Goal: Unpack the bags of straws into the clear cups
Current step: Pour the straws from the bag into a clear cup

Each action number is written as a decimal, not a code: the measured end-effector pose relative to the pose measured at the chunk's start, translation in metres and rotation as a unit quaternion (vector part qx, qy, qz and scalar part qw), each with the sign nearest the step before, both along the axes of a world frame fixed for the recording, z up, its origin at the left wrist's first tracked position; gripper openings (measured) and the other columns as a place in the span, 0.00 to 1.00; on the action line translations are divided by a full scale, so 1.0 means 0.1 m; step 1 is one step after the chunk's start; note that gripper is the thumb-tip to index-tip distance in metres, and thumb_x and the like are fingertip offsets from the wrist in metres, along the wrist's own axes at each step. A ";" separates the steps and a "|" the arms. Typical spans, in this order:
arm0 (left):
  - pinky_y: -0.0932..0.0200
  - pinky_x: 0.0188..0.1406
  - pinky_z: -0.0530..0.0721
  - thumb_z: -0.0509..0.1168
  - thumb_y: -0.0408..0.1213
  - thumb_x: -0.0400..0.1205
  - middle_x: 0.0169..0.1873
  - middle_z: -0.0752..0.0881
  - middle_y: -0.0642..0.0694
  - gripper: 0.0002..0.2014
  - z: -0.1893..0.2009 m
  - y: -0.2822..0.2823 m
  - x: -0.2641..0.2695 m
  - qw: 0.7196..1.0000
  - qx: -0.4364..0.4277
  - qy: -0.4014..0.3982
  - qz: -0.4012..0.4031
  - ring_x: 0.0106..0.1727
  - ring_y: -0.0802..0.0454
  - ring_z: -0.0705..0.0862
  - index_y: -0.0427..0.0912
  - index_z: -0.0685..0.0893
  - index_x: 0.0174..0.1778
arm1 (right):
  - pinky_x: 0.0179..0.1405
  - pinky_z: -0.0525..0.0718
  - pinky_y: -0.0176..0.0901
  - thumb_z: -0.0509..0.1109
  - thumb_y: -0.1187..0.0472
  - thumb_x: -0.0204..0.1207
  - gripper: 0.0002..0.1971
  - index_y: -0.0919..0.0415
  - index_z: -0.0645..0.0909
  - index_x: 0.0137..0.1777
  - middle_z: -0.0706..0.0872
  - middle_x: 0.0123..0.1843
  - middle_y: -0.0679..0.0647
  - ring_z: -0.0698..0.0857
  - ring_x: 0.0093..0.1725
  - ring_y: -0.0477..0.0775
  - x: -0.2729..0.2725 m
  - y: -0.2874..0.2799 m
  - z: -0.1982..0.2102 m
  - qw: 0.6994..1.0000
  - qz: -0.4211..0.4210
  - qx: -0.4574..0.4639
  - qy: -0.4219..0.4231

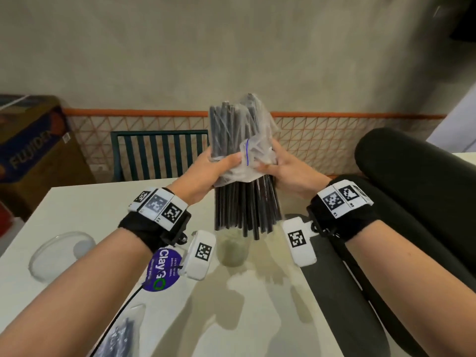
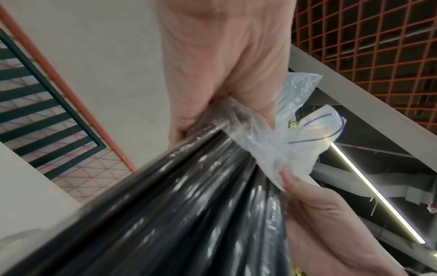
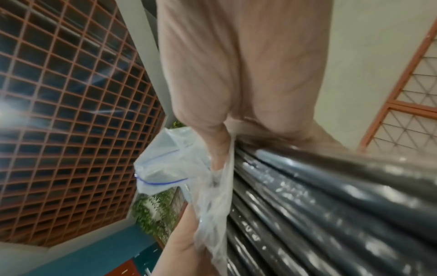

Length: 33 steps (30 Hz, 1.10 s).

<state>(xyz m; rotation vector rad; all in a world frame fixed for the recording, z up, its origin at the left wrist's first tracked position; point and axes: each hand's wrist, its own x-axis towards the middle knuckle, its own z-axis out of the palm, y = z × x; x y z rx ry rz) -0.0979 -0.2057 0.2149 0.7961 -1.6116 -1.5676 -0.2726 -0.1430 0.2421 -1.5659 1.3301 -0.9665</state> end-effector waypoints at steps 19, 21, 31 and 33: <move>0.52 0.61 0.83 0.69 0.33 0.78 0.64 0.84 0.46 0.27 -0.47 -0.42 -0.38 0.970 0.066 0.168 0.162 0.64 0.50 0.84 0.49 0.71 0.73 | 0.63 0.82 0.40 0.59 0.78 0.79 0.34 0.47 0.61 0.79 0.75 0.75 0.55 0.78 0.72 0.51 0.12 -0.80 -0.81 0.962 -0.062 -0.062 -0.260; 0.57 0.56 0.85 0.68 0.33 0.78 0.63 0.85 0.47 0.25 -0.45 -0.44 -0.39 0.971 0.063 0.162 0.162 0.61 0.52 0.85 0.48 0.72 0.71 | 0.64 0.82 0.41 0.59 0.76 0.80 0.32 0.47 0.61 0.78 0.77 0.72 0.52 0.79 0.70 0.49 0.12 -0.82 -0.82 0.958 -0.063 -0.052 -0.274; 0.65 0.48 0.87 0.69 0.35 0.78 0.60 0.86 0.47 0.25 -0.53 -0.48 -0.50 0.972 0.060 0.134 0.185 0.55 0.58 0.87 0.45 0.72 0.71 | 0.77 0.71 0.53 0.72 0.53 0.70 0.43 0.55 0.55 0.82 0.71 0.79 0.56 0.74 0.76 0.53 0.07 -0.87 -0.98 0.950 -0.090 -0.043 -0.295; 0.61 0.55 0.86 0.68 0.35 0.78 0.61 0.85 0.50 0.26 -0.55 -0.47 -0.53 0.973 0.055 0.140 0.173 0.58 0.58 0.86 0.48 0.71 0.72 | 0.74 0.75 0.46 0.76 0.46 0.67 0.47 0.53 0.55 0.82 0.71 0.79 0.55 0.74 0.76 0.51 0.04 -0.87 -1.01 0.958 -0.084 -0.038 -0.272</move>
